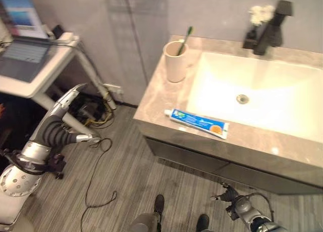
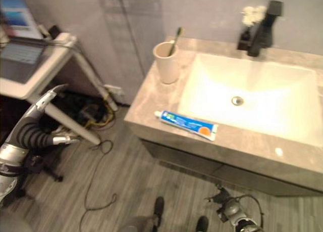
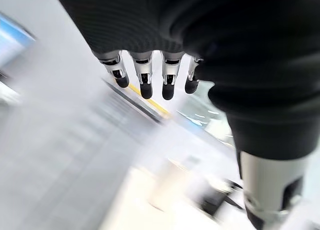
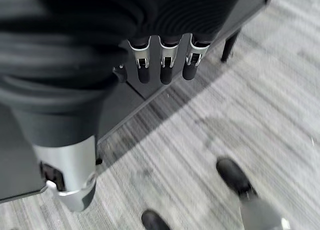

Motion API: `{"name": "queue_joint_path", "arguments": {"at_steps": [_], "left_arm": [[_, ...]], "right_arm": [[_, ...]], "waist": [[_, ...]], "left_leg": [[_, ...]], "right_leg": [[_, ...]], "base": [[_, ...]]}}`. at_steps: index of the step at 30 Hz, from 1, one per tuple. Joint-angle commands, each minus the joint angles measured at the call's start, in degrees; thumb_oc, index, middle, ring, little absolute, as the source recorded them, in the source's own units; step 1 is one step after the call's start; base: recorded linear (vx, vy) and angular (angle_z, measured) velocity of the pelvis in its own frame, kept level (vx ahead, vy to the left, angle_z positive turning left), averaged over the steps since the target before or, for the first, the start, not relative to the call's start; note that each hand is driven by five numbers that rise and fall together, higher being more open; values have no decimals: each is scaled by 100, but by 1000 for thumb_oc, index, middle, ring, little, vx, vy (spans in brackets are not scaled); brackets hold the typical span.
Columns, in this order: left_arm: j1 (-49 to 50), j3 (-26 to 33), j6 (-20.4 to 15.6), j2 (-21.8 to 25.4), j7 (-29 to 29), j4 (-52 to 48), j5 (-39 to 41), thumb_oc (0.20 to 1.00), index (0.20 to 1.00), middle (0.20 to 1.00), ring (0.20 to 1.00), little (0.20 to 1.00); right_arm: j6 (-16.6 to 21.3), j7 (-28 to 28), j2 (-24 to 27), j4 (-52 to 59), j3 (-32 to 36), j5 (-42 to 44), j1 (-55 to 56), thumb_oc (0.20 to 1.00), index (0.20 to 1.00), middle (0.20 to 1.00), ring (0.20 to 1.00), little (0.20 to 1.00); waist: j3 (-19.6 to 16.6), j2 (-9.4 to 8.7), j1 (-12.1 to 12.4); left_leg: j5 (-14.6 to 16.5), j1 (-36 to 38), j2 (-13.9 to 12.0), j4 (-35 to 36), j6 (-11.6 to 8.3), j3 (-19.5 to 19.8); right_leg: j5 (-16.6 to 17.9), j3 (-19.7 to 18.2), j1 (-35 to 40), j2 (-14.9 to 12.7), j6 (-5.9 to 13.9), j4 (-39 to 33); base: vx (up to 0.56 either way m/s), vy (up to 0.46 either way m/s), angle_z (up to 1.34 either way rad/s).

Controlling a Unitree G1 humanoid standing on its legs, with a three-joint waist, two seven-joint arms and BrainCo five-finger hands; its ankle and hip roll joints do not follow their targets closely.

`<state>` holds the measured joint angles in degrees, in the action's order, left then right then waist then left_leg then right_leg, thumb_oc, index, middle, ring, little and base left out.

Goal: Put brush and paste in cup on sink, flatten towel.

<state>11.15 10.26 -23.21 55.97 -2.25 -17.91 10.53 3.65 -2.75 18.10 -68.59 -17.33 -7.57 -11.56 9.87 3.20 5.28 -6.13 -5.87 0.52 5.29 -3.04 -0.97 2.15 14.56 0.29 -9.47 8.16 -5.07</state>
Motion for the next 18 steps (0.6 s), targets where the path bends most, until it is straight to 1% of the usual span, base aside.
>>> {"name": "queue_joint_path", "arguments": {"at_steps": [1, 4, 5, 6, 7, 9, 11, 13, 16, 18], "left_arm": [[-150, 145, -117, 84, 186, -223, 249, 1000, 1000, 1000, 1000, 1000], [-215, 115, -102, 110, 223, -212, 308, 1000, 1000, 1000, 1000, 1000], [-255, 53, -89, 93, 298, -140, 377, 1000, 1000, 1000, 1000, 1000], [-258, 50, -89, 93, 298, -139, 377, 1000, 1000, 1000, 1000, 1000], [-245, 33, -59, 80, 359, -126, 432, 1000, 1000, 1000, 1000, 1000], [-245, 18, -49, 77, 374, -116, 434, 1000, 1000, 1000, 1000, 1000], [-273, -70, 4, 45, 476, -51, 488, 1000, 1000, 1000, 1000, 1000], [-302, -116, 18, 51, 511, -45, 501, 1000, 1000, 1000, 1000, 1000], [-403, -293, 64, 16, 679, -109, 661, 1000, 1000, 1000, 1000, 1000], [-565, -606, 113, -11, 739, -36, 581, 1000, 1000, 1000, 1000, 1000]], "right_arm": [[-71, 48, 67, -293, -164, -7, -190, 1000, 1000, 1000, 1000, 1000], [-111, 29, 71, -457, -170, -186, -155, 1000, 1000, 1000, 1000, 1000], [-142, 58, 108, -576, -167, -327, -95, 1000, 1000, 1000, 1000, 1000], [-142, 58, 108, -576, -166, -327, -95, 1000, 1000, 1000, 1000, 1000], [-158, 71, 134, -631, -114, -372, -21, 1000, 1000, 1000, 1000, 1000], [-166, 69, 157, -641, -80, -373, 17, 1000, 1000, 1000, 1000, 1000], [-161, 66, 176, -665, -12, -351, 87, 1000, 1000, 1000, 1000, 1000], [-164, 69, 188, -680, -2, -363, 103, 1000, 1000, 1000, 1000, 1000], [-174, 60, 190, -707, -38, -442, 123, 1000, 1000, 1000, 1000, 1000], [-164, 30, 184, -608, -57, -401, 74, 1000, 1000, 1000, 1000, 1000]], "waist": [[264, -148, -132], [264, -155, -141], [254, -146, -200], [253, -146, -197], [241, -146, -264], [224, -146, -275], [211, -162, -345], [201, -163, -349], [159, -152, -388], [132, -135, -454]], "left_leg": [[547, 542, -217, -126, -173, -338], [601, 577, -223, -154, -168, -483], [628, 609, -232, -163, -164, -551], [628, 609, -232, -163, -164, -554], [634, 634, -239, -143, -163, -606], [628, 646, -247, -124, -164, -648], [629, 687, -266, -92, -168, -742], [635, 699, -271, -87, -168, -767], [644, 744, -285, -67, -175, -796], [655, 783, -300, -52, -182, -828]], "right_leg": [[1049, -441, -454, -456, 347, 7], [1067, -601, -529, -438, 364, 7], [1082, -673, -577, -436, 375, 7], [1082, -675, -578, -435, 374, 7], [1088, -712, -620, -419, 386, 7], [1091, -750, -641, -404, 388, 7], [1114, -817, -690, -375, 406, 7], [1119, -833, -702, -367, 411, 7], [1104, -839, -699, -352, 407, 7], [1103, -862, -695, -324, 415, 7]], "base": [[8, 28, -50], [14, 33, -37], [5, 18, -54], [7, 26, -40], [13, 14, -24], [15, 11, -24], [18, -1, -14], [18, -4, -12], [37, -7, -13], [42, -9, -4]]}}
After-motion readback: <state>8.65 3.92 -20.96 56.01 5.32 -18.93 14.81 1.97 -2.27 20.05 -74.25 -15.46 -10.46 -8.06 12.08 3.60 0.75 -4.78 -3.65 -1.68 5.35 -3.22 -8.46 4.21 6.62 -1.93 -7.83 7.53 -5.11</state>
